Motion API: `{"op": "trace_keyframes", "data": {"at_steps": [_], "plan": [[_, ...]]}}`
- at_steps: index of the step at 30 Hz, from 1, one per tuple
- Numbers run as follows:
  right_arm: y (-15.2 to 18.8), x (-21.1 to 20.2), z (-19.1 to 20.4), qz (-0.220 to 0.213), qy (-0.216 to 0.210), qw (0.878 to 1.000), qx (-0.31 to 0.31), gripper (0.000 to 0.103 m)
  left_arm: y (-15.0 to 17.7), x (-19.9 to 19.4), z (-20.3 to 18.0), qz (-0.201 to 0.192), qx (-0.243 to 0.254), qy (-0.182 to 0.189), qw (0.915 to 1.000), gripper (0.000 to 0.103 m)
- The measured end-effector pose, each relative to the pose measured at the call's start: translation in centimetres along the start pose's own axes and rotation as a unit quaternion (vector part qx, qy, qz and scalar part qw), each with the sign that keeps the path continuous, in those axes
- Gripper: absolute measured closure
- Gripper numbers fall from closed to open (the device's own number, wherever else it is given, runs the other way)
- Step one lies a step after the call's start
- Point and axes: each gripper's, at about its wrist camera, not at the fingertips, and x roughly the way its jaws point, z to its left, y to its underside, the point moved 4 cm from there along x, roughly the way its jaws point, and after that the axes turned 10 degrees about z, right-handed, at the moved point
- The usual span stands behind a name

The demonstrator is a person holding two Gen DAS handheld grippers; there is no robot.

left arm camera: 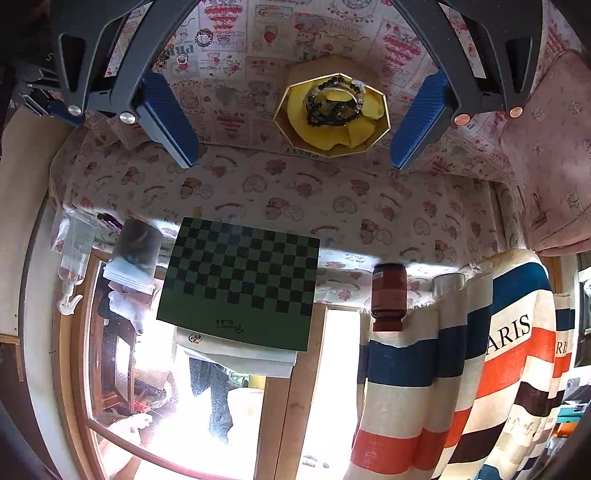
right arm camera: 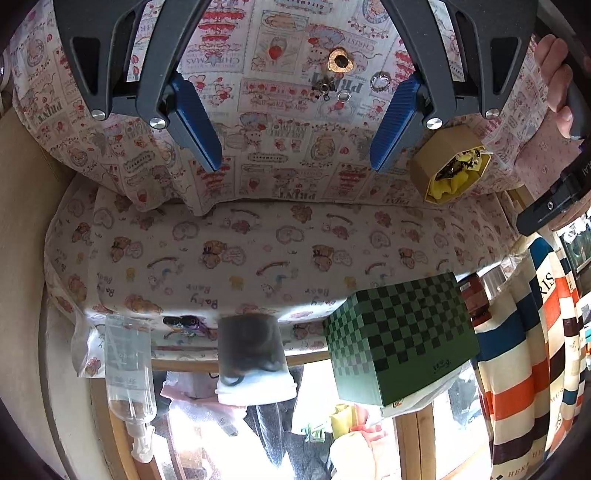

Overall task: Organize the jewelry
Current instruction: 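Move the open right tool down to the small items on the cloth, then grasp a small silver earring with the right tool while the left tool grasps a silver ring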

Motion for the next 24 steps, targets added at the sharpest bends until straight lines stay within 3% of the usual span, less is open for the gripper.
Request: {"op": "trace_keyframes", "data": {"at_steps": [4,9,15,19,24], "plan": [[0.8,2.1,0.6,0.074,-0.036,0.997,-0.008,0.021,-0.1,0.0,0.4,0.001,-0.007,0.001,1.0000,0.001],[1.8,3.8,1.6,0.112,-0.088,0.990,-0.009,0.044,0.0,0.2,0.3,0.003,-0.002,-0.001,1.0000,0.001],[2.8,5.9,2.2,0.149,-0.079,0.986,-0.013,0.061,0.3,0.9,0.0,0.024,-0.002,0.013,0.9996,0.001],[3.2,6.9,2.5,0.164,-0.073,0.984,-0.019,0.066,0.4,1.1,-0.1,0.032,0.000,0.012,0.9994,0.001],[3.7,7.8,2.7,0.169,-0.052,0.984,-0.028,0.084,0.5,1.4,-0.2,0.051,0.003,0.020,0.9985,0.001]]}}
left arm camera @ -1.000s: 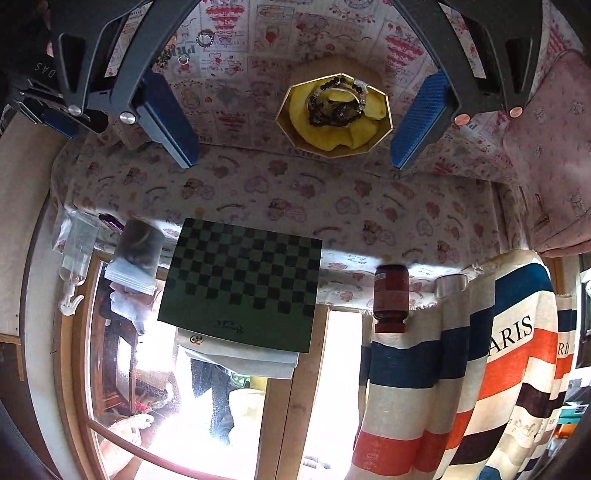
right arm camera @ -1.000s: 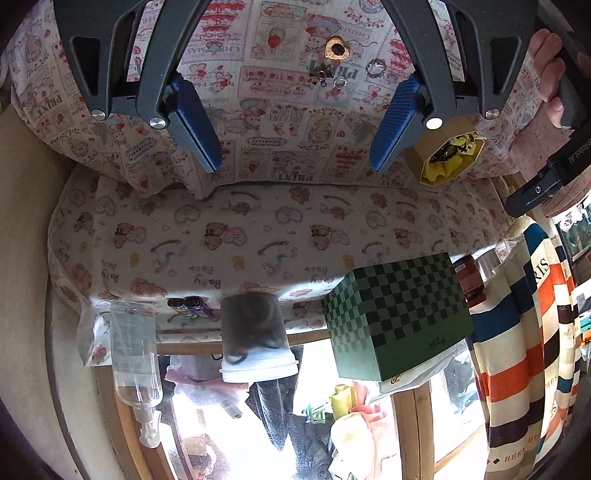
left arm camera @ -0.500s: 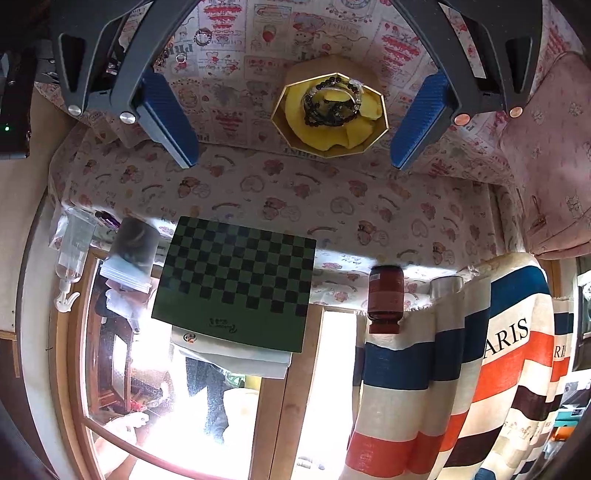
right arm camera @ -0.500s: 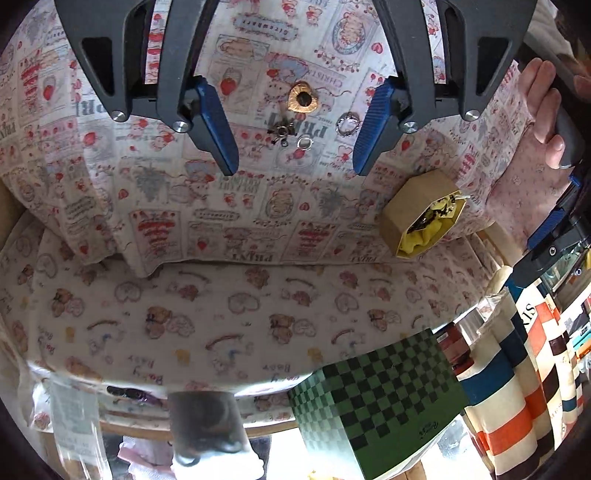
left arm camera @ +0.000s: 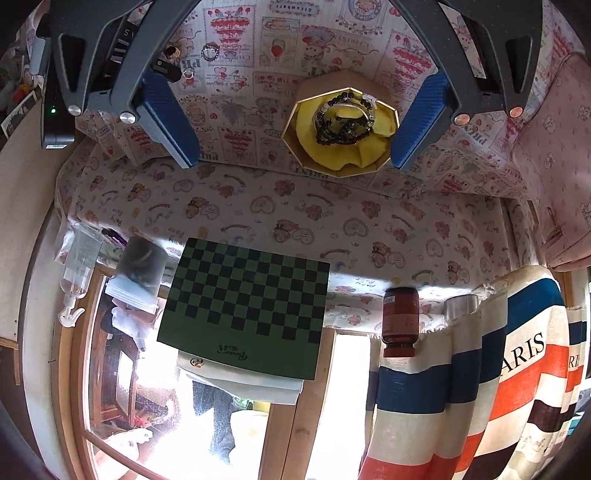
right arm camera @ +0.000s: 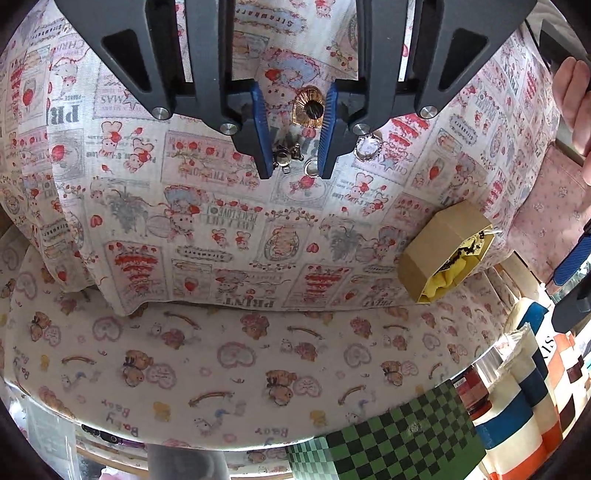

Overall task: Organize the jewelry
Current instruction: 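Grasp a small silver earring with the right tool while the left tool grasps a silver ring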

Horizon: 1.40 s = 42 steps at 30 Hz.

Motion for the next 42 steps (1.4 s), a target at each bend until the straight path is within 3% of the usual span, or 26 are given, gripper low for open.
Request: {"op": "trace_keyframes", "data": {"at_steps": [2,12,15,19,23,28,32,39,42], "plan": [[0.0,0.0,-0.2,-0.007,0.017,1.000,0.006,0.093,0.2,0.3,-0.2,0.007,0.004,-0.007,0.9999,0.001],[-0.5,-3.6,-1.4,-0.050,0.000,0.998,0.033,0.093,1.7,2.0,-2.9,0.047,0.059,-0.007,0.9971,0.002],[-0.6,-5.1,-2.3,-0.076,0.018,0.996,0.050,0.093,2.6,3.2,-3.9,0.092,0.072,0.020,0.9929,0.017],[-0.8,-6.3,-3.7,-0.084,0.011,0.994,0.072,0.093,4.4,5.1,-5.7,0.162,0.100,0.054,0.9803,0.040],[-0.9,-6.5,-4.3,-0.084,0.013,0.993,0.079,0.093,6.4,6.2,-7.8,0.205,0.131,0.069,0.9674,0.053],[-0.8,-6.7,-4.2,-0.084,0.011,0.994,0.076,0.093,7.8,7.3,-9.2,0.222,0.158,0.057,0.9605,0.063],[-0.8,-6.8,-4.1,-0.085,0.011,0.994,0.074,0.093,8.1,8.4,-9.1,0.253,0.144,0.081,0.9531,0.070],[-0.7,-6.9,-4.2,-0.084,0.012,0.994,0.074,0.093,8.3,9.2,-9.0,0.282,0.131,0.100,0.9452,0.072],[-0.8,-6.9,-4.2,-0.084,0.012,0.994,0.075,0.093,8.6,9.5,-9.2,0.284,0.136,0.087,0.9451,0.074]]}}
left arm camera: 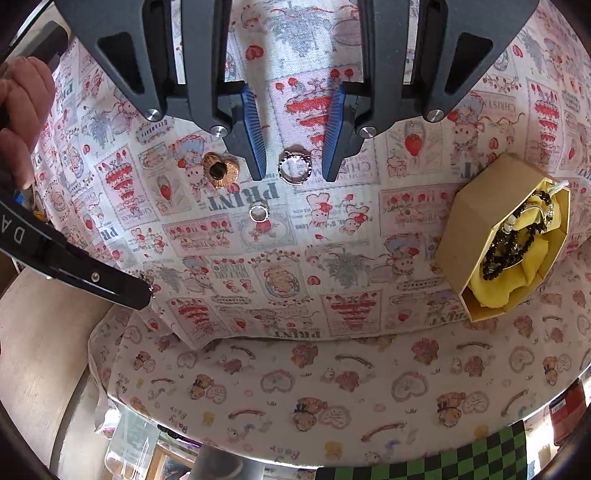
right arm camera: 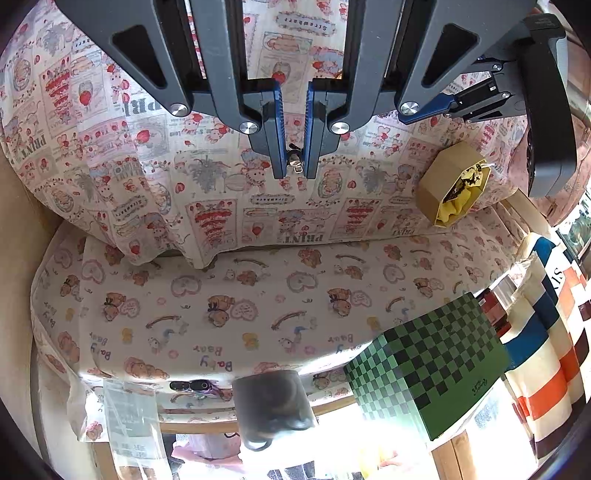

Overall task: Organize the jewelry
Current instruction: 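Grasp a small silver earring with the right tool while the left tool grasps a silver ring, then carry both items over the gold box and open both tools to drop them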

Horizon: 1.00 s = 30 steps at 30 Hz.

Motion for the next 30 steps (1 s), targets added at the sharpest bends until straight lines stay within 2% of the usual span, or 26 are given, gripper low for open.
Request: {"op": "trace_keyframes", "data": {"at_steps": [4,12,21,26,30], "plan": [[0.0,0.0,0.0,0.002,0.001,1.000,0.000,0.093,-0.2,0.4,-0.1,-0.003,0.002,-0.020,0.9998,0.084],[0.0,0.1,-0.3,0.000,0.008,1.000,0.002,0.093,-0.1,-0.1,0.3,-0.008,-0.002,-0.006,0.9999,0.085],[0.0,-0.1,-0.2,-0.005,0.010,1.000,0.001,0.093,0.3,-2.7,1.8,-0.032,-0.021,0.013,0.9992,0.085],[0.0,-0.3,0.0,-0.014,0.004,1.000,-0.002,0.093,0.4,-4.4,2.3,-0.056,-0.027,0.013,0.9980,0.085],[0.1,-0.5,0.6,-0.021,-0.005,1.000,-0.012,0.093,0.4,-6.1,2.6,-0.096,-0.031,-0.005,0.9949,0.085]]}}
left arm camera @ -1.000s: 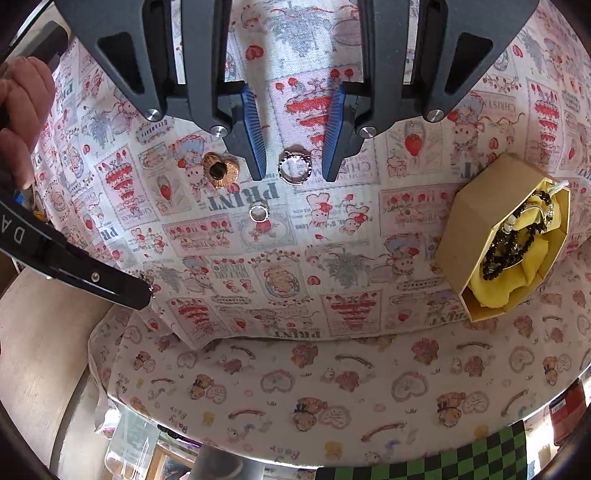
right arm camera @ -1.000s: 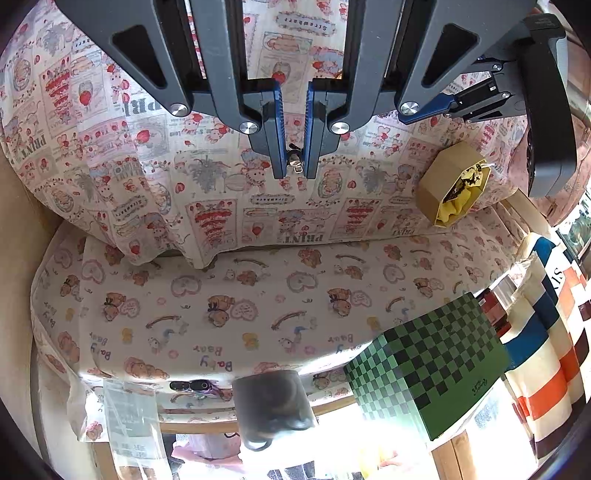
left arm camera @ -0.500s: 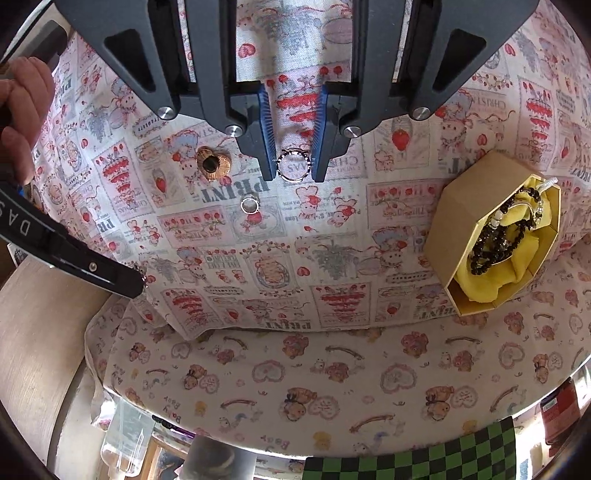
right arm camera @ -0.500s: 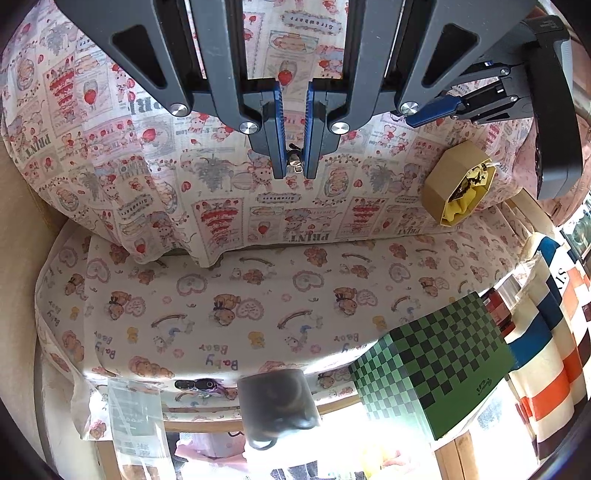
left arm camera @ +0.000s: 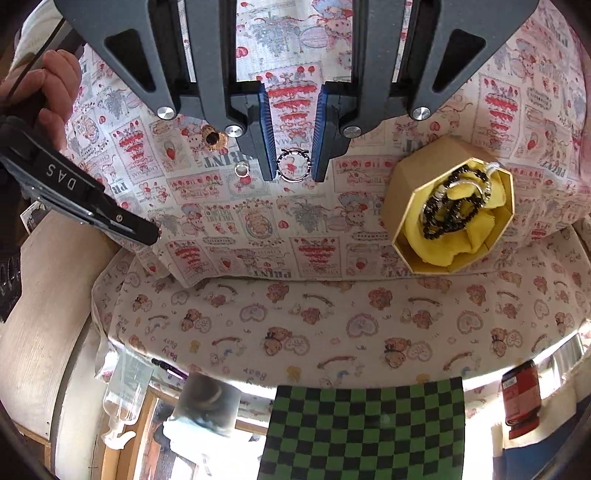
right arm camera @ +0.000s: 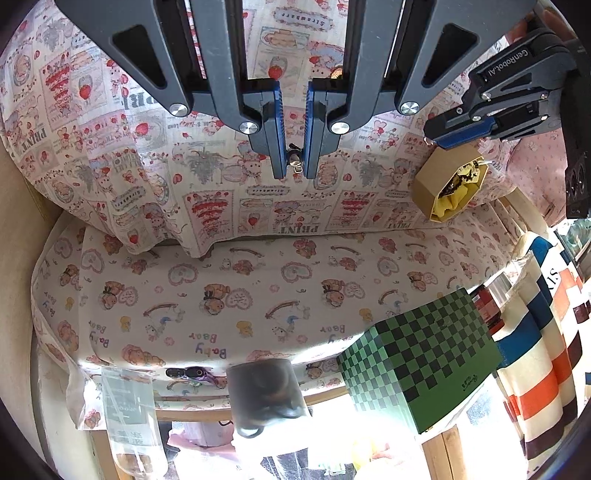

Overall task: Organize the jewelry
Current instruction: 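Carry both items over the gold box and open both tools to drop them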

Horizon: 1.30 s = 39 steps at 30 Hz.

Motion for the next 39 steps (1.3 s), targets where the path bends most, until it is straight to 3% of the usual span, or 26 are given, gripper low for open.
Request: {"op": "trace_keyframes", "data": {"at_steps": [3,7,15,20,24,30,39], "plan": [[0.1,-0.1,0.4,-0.002,-0.016,1.000,-0.004,0.093,-0.4,-1.2,0.5,-0.025,-0.005,-0.001,0.9997,0.085],[0.1,-0.7,1.2,-0.024,0.000,0.999,-0.024,0.093,-0.9,-2.7,0.9,-0.065,-0.013,-0.009,0.9977,0.085],[-0.1,-2.1,1.7,-0.060,-0.044,0.997,-0.029,0.093,-1.3,-6.9,1.6,-0.160,-0.012,0.000,0.9870,0.085],[-0.1,-3.8,2.6,-0.097,-0.086,0.991,-0.045,0.093,-1.5,-9.1,3.3,-0.193,-0.032,-0.002,0.9806,0.085],[0.0,-5.3,2.9,-0.124,-0.157,0.979,-0.048,0.093,-2.0,-10.0,6.0,-0.224,-0.044,-0.027,0.9732,0.085],[0.2,-5.9,3.6,-0.147,-0.165,0.974,-0.053,0.093,-2.5,-9.4,11.8,-0.218,-0.125,-0.011,0.9678,0.085],[-1.2,-4.7,7.2,-0.128,-0.129,0.980,-0.085,0.093,-2.8,-6.7,13.5,-0.172,-0.135,-0.026,0.9754,0.085]]}}
